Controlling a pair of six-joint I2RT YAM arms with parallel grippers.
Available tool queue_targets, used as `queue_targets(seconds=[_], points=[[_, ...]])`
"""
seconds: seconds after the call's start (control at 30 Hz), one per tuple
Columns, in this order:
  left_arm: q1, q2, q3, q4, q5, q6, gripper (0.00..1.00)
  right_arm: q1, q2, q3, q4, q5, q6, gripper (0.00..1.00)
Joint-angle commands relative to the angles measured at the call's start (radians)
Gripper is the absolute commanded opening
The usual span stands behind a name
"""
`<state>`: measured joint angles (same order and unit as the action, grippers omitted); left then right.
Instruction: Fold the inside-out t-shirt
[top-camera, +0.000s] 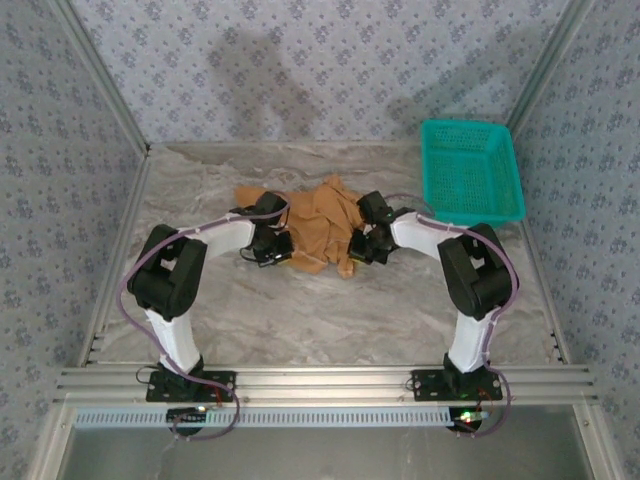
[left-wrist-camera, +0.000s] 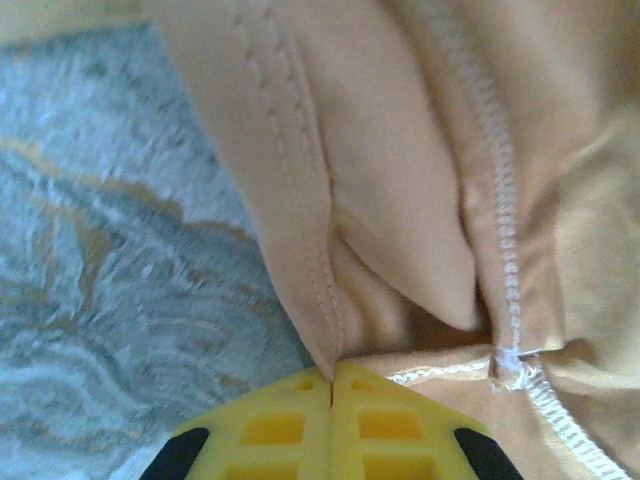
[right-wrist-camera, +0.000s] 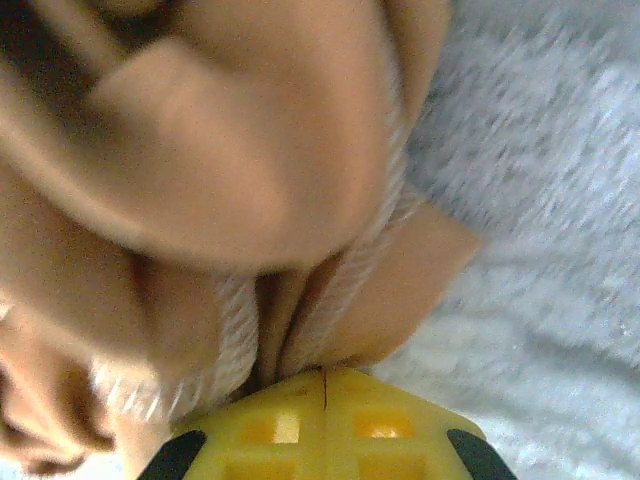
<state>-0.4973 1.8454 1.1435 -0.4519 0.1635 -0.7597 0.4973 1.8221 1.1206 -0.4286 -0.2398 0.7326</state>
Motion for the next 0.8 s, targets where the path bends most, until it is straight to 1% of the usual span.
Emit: queue_targets(seconds=[0.0,0.13,0.2,0.23,0.27,0.3,0.33,0.37,0.47,0.6,0.73,0.77], points=[[0.045,-0.105,-0.036,0.003,-0.042,0.057,0.00,0.042,-0.113,-0.059,-0.034,0.009,-0.005,0.00],[0.106,-0.233,-0.109,-0.066,-0.109,0.100,0.00,0.093,-0.184,-0.134,-0.047,0.018,0.019,0.00],[0.112,-0.259,-0.122,-0.104,-0.147,0.122,0.00,0.111,-0.197,-0.157,-0.045,0.013,0.028,0.00],[0.111,-0.262,-0.126,-0.117,-0.155,0.129,0.00,0.116,-0.197,-0.162,-0.045,0.013,0.028,0.07],[0.111,-0.261,-0.129,-0.123,-0.150,0.134,0.00,0.118,-0.196,-0.162,-0.048,0.016,0.027,0.18],[0.108,-0.258,-0.131,-0.122,-0.141,0.141,0.00,0.116,-0.193,-0.161,-0.051,0.019,0.023,0.27],[0.104,-0.254,-0.133,-0.122,-0.138,0.144,0.05,0.111,-0.189,-0.154,-0.059,0.019,0.017,0.32],[0.098,-0.250,-0.133,-0.121,-0.141,0.146,0.12,0.103,-0.185,-0.143,-0.068,0.019,0.011,0.33],[0.086,-0.249,-0.124,-0.121,-0.163,0.146,0.25,0.078,-0.186,-0.105,-0.091,0.022,-0.012,0.34],[0.070,-0.247,-0.100,-0.110,-0.157,0.161,0.32,0.034,-0.190,-0.065,-0.105,0.020,-0.041,0.35],[0.062,-0.219,-0.087,-0.071,-0.113,0.168,0.42,-0.018,-0.168,-0.041,-0.093,0.010,-0.064,0.36],[0.062,-0.202,-0.080,-0.063,-0.103,0.166,0.45,-0.032,-0.157,-0.034,-0.091,0.007,-0.069,0.39]])
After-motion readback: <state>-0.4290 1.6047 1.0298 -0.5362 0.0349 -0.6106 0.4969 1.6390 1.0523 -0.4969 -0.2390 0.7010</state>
